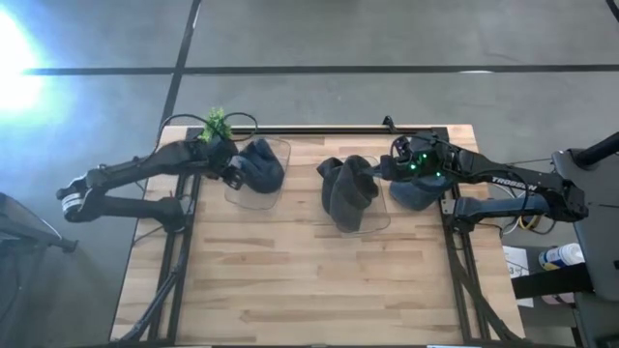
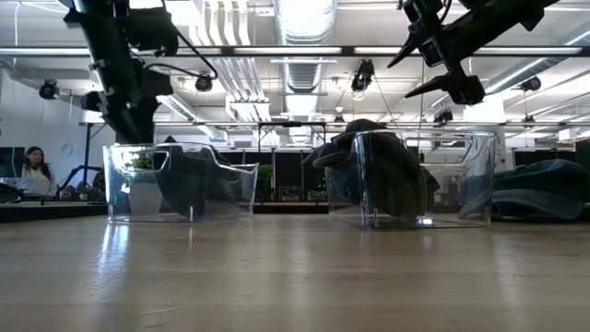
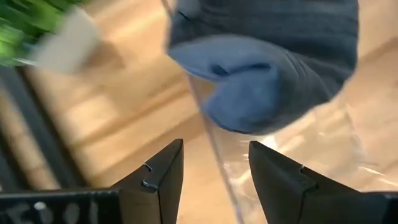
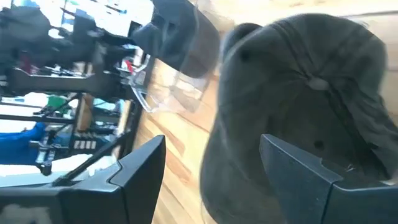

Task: Pick & Place hat
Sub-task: Adjust the left transparent bin, then put the blue cap into the left transparent bin

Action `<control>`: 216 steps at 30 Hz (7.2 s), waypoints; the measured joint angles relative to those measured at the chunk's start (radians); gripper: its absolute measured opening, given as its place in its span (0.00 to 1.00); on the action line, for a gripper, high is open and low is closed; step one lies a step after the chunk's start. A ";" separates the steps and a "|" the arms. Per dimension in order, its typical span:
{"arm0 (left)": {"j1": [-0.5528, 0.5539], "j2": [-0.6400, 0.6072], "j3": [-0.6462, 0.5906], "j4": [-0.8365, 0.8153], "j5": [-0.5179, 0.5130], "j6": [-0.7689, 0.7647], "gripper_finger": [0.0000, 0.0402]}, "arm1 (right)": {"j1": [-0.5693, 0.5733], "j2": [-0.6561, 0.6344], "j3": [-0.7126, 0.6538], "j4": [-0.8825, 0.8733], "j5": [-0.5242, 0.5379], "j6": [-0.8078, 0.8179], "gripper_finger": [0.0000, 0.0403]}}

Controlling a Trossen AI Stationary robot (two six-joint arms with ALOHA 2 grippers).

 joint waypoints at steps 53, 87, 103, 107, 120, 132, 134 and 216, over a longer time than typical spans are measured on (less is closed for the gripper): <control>-0.250 -0.024 0.034 0.231 0.082 -0.178 0.43 | 0.277 0.057 0.071 -0.956 0.316 -0.328 0.56; -0.276 -0.024 -0.035 0.228 -0.113 -0.055 0.43 | 0.789 0.770 -0.095 -0.764 0.980 0.203 0.56; -0.276 -0.026 -0.055 0.237 -0.134 -0.062 0.43 | 0.744 0.765 0.049 -0.770 1.045 -0.053 0.56; -0.277 -0.027 -0.030 0.237 -0.131 -0.064 0.43 | 0.745 0.730 0.100 -0.898 1.079 0.011 0.56; -0.278 -0.030 -0.052 0.245 -0.154 -0.055 0.43 | 0.777 0.629 -0.088 -0.778 1.047 0.024 0.56; -0.279 -0.031 -0.102 0.276 -0.198 -0.025 0.43 | 0.762 0.700 -0.130 -0.674 1.043 -0.126 0.56; -0.279 -0.031 -0.104 0.278 -0.211 -0.016 0.43 | 0.762 0.708 -0.116 -0.666 1.003 -0.141 0.56; -1.212 -0.067 -0.010 0.248 0.011 -0.137 0.43 | 0.688 0.427 0.719 -0.515 0.184 0.291 0.03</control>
